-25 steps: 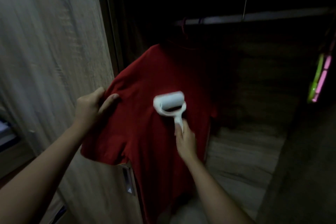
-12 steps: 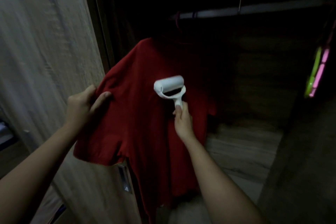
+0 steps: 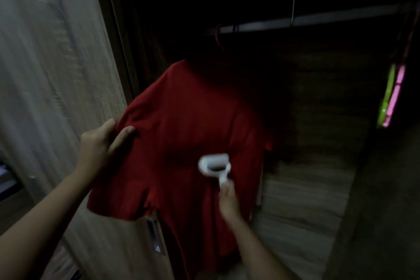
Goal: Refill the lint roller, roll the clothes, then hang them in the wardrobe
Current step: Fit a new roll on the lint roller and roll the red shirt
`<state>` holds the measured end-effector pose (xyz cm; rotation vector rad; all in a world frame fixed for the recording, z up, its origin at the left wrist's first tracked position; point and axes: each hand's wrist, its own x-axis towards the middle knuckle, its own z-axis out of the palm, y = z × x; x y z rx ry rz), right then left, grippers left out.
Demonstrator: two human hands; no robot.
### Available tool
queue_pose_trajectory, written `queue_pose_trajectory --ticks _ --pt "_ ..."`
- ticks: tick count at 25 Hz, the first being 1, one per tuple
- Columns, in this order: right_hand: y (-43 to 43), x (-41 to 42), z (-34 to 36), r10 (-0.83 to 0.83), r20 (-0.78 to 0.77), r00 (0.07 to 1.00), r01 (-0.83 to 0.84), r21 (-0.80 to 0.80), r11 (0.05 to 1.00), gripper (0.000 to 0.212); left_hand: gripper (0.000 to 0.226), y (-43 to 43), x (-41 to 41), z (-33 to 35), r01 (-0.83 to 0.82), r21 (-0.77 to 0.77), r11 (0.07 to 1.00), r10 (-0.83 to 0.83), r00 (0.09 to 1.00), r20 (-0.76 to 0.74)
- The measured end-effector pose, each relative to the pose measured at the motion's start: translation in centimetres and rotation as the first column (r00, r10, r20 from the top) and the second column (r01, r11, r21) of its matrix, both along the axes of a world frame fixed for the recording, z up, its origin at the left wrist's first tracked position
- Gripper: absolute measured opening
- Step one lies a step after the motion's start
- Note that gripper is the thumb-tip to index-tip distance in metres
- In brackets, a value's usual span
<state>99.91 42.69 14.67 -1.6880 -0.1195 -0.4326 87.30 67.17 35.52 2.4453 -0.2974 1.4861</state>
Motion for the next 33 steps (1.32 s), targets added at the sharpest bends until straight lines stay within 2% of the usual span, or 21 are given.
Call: queue_pose_trajectory --ticks 1,2,3,5,6,7,10,11,13,14,16,19,20,21,23,25,27,29,30,32,33 --pt "-0.7 1.1 3.4 -0.057 -0.007 0.998 0.057 -0.002 0.998 0.051 0.05 0.0 0.0 0.0 -0.009 -0.014 1.0 0.009 1.0 0.0" --pt "-1.6 1.1 7.5 0.0 -0.058 0.998 0.005 0.084 0.996 0.033 0.05 0.0 0.0 -0.1 -0.014 -0.026 1.0 0.014 1.0 -0.013" --pt "-2.4 2.0 10.2 0.008 -0.023 1.0 -0.007 0.081 0.997 0.023 0.051 0.0 -0.1 -0.2 -0.008 -0.043 0.999 0.007 1.0 -0.025" --pt "-3.1 2.9 12.3 -0.014 0.014 1.0 0.012 0.102 0.995 0.023 0.056 -0.4 -0.4 0.0 0.002 -0.061 0.998 -0.004 1.0 -0.03" --pt "-2.5 3.8 8.0 -0.059 -0.012 0.998 0.059 0.041 0.997 0.026 0.057 -0.5 -0.4 0.1 0.016 -0.064 0.998 -0.018 0.999 -0.032" --pt "-2.1 4.2 3.3 -0.036 -0.104 0.994 0.038 0.021 0.999 0.03 0.056 -0.5 -0.4 0.2 0.021 -0.068 0.997 -0.024 0.999 -0.045" --pt "-0.1 4.4 -7.4 -0.156 -0.34 0.927 0.127 -0.106 0.986 0.038 0.057 -0.4 -0.2 0.2 0.0 -0.024 1.0 -0.001 0.999 -0.035" --pt "-0.2 3.2 -8.9 -0.069 -0.367 0.928 0.051 -0.057 0.997 0.037 0.06 -0.3 -0.2 0.2 -0.007 -0.012 1.0 0.007 0.999 -0.033" --pt "-0.3 -0.6 -6.3 0.001 -0.349 0.937 -0.019 -0.049 0.999 0.037 0.067 -0.3 -0.2 0.2 -0.001 -0.011 1.0 0.0 0.999 -0.044" --pt "-0.7 -1.7 -4.1 -0.067 -0.274 0.959 0.031 -0.131 0.991 0.045 0.066 -0.3 -0.2 0.2 0.003 -0.013 1.0 -0.004 0.999 -0.046" --pt "-1.6 -0.2 1.6 -0.003 -0.187 0.982 -0.01 -0.071 0.997 0.051 0.055 -0.3 -0.2 0.1 -0.014 -0.011 1.0 0.014 0.999 -0.03" --pt "-3.4 3.2 11.4 0.01 -0.121 0.993 -0.001 0.078 0.997 0.023 0.05 -0.5 -0.1 -0.2 -0.022 -0.032 0.999 0.021 0.999 -0.028" --pt "-4.0 4.2 12.8 -0.017 -0.104 0.994 0.024 0.074 0.997 0.022 0.049 -0.6 -0.1 -0.2 -0.024 -0.042 0.999 0.023 0.999 -0.033" --pt "-4.0 4.3 12.2 -0.029 -0.077 0.997 0.033 0.051 0.998 0.024 0.049 -0.6 -0.2 -0.2 -0.03 -0.047 0.998 0.028 0.999 -0.042" --pt "-3.0 1.2 5.1 0.003 -0.101 0.995 0.003 0.055 0.998 0.031 0.051 -0.6 -0.3 -0.1 -0.044 -0.043 0.998 0.041 0.997 -0.059" --pt "-0.7 -3.4 -3.5 0.138 -0.26 0.956 -0.117 0.094 0.989 0.041 0.051 -0.5 -0.3 -0.1 -0.045 -0.033 0.998 0.043 0.997 -0.064" --pt "0.8 -5.1 -8.2 0.166 -0.353 0.921 -0.157 0.053 0.986 0.051 0.052 -0.5 -0.4 -0.1 -0.053 -0.02 0.998 0.052 0.997 -0.06" --pt "1.7 -5.8 -9.2 0.171 -0.363 0.916 -0.176 0.017 0.984 0.045 0.054 -0.5 -0.5 0.1 -0.038 -0.021 0.999 0.037 0.997 -0.067" --pt "1.9 -6.9 -8.7 0.177 -0.369 0.912 -0.193 -0.006 0.981 0.052 0.055 -0.6 -0.6 0.1 -0.023 -0.036 0.999 0.02 0.997 -0.075" --pt "2.0 -8.5 -6.1 0.15 -0.237 0.96 -0.168 -0.057 0.984 0.066 0.054 -0.7 -0.7 0.2 -0.01 -0.075 0.997 0.004 0.996 -0.086" --pt "1.9 -8.6 -3.2 0.157 -0.179 0.971 -0.161 -0.006 0.987 0.056 0.055 -0.7 -0.7 0.1 -0.02 -0.081 0.997 0.013 0.996 -0.083"
